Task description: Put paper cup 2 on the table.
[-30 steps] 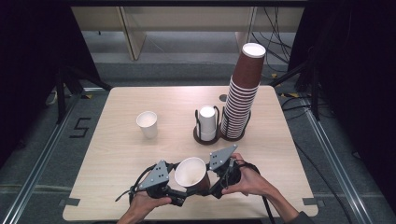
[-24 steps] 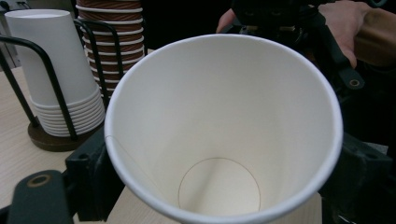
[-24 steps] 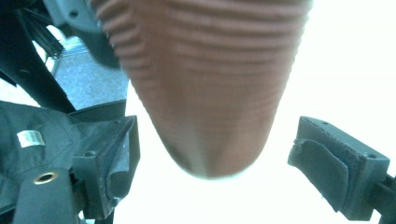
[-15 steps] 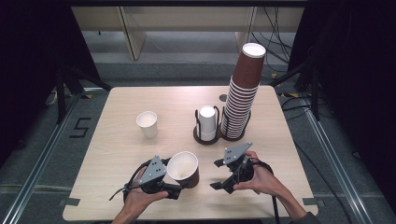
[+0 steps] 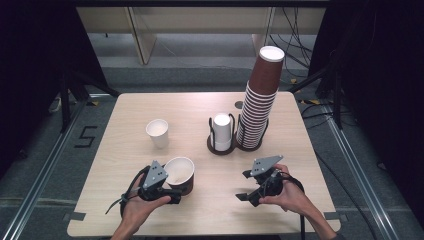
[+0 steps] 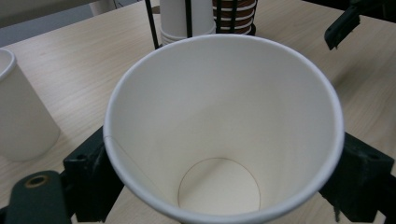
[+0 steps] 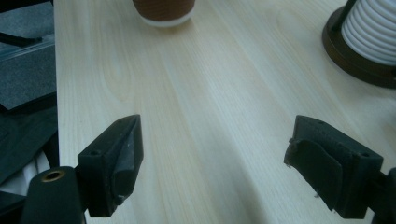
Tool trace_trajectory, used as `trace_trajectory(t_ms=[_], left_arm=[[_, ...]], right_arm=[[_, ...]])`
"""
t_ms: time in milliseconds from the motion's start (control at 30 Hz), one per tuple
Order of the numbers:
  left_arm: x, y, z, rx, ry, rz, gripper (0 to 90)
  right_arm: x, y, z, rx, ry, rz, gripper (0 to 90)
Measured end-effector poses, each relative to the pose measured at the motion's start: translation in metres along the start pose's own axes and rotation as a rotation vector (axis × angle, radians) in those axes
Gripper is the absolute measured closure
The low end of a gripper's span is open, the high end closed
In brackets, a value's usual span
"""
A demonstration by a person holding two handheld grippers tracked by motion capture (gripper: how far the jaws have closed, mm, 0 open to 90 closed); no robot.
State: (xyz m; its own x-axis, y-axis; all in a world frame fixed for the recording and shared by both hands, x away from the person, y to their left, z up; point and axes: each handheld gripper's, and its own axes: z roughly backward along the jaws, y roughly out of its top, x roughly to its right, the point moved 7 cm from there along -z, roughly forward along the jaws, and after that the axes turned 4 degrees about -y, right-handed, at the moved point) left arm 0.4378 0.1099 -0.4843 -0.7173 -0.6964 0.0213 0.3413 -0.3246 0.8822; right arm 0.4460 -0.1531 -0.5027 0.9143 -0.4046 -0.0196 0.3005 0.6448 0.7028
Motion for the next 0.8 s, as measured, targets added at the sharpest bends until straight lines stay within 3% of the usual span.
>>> trace_trajectory(t_ms=[400, 600, 800], left_arm=[[-0.024, -0.003, 0.012, -0.017, 0.086, 0.033, 12.3], [-0.042, -0.006, 0.02, -0.022, 0.149, 0.052, 12.2], [-0.054, -0.009, 0.023, -0.028, 0.187, 0.073, 12.2]], right_arm=[[0.008, -0.019, 0.011, -0.01, -0.056, -0.066, 18.0], [0.009, -0.022, 0.013, -0.007, -0.062, -0.066, 18.1], [0.011, -0.024, 0.015, -0.007, -0.07, -0.056, 18.5]])
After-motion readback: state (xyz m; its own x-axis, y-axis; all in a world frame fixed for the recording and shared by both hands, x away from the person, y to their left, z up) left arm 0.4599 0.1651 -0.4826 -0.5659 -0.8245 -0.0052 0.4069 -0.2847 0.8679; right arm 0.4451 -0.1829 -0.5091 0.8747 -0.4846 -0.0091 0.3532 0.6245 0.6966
